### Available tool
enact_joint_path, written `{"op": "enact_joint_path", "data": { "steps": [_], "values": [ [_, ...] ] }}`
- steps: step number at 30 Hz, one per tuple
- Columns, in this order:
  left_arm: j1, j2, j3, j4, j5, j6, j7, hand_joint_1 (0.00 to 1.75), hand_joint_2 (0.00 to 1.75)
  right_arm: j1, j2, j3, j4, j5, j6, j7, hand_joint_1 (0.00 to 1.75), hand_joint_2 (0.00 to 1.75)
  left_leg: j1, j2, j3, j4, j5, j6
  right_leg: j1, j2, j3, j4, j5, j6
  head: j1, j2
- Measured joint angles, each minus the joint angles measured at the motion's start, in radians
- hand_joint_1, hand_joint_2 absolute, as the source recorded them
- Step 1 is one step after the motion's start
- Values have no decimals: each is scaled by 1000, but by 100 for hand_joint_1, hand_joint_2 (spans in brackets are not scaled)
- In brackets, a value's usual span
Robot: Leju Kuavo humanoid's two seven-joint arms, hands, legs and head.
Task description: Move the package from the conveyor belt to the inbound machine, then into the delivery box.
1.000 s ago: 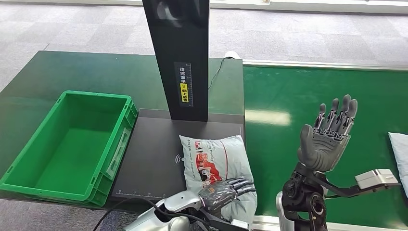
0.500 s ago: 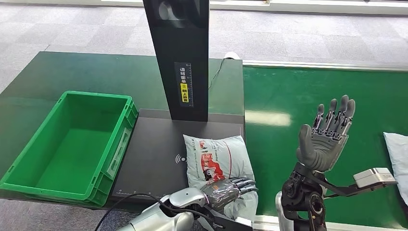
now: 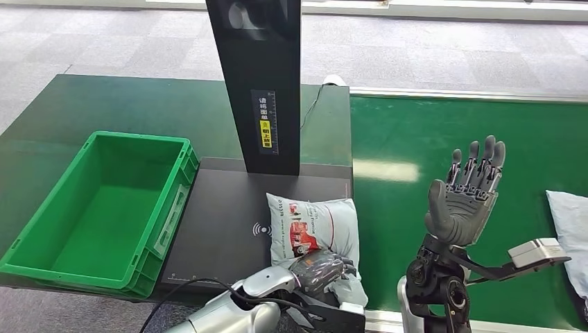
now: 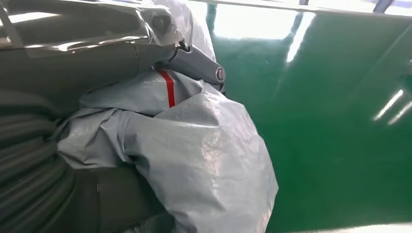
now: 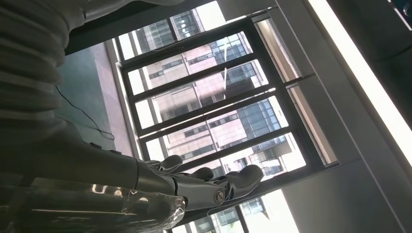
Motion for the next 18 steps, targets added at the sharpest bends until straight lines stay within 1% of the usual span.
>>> {"op": "enact_joint_path", "data": {
  "steps": [7,9,12,14,18],
  "values": [
    [13,6,9,0,-32,80,24,175,175,2,0,-6,0,-7,9,7,0,175,0,0,1,0,0,0,0,0,2,0,0,0,0,0],
    [22,9,18,0,-49,117,35,175,175,4,0,-8,0,-8,9,8,0,175,0,0,1,0,0,0,0,0,2,0,0,0,0,0],
    [43,13,46,0,-85,198,55,175,175,9,0,-10,0,-8,10,10,0,175,0,0,2,0,0,0,0,0,3,0,0,0,0,0],
    [54,16,66,0,-97,233,61,175,175,12,0,-11,0,-8,11,10,0,175,0,0,2,0,0,0,0,0,3,0,0,0,0,0],
    [79,24,118,-21,-88,317,60,175,175,18,0,-13,0,-8,11,10,0,175,0,1,3,0,0,0,0,0,3,0,0,-1,0,0]
  ]
}}
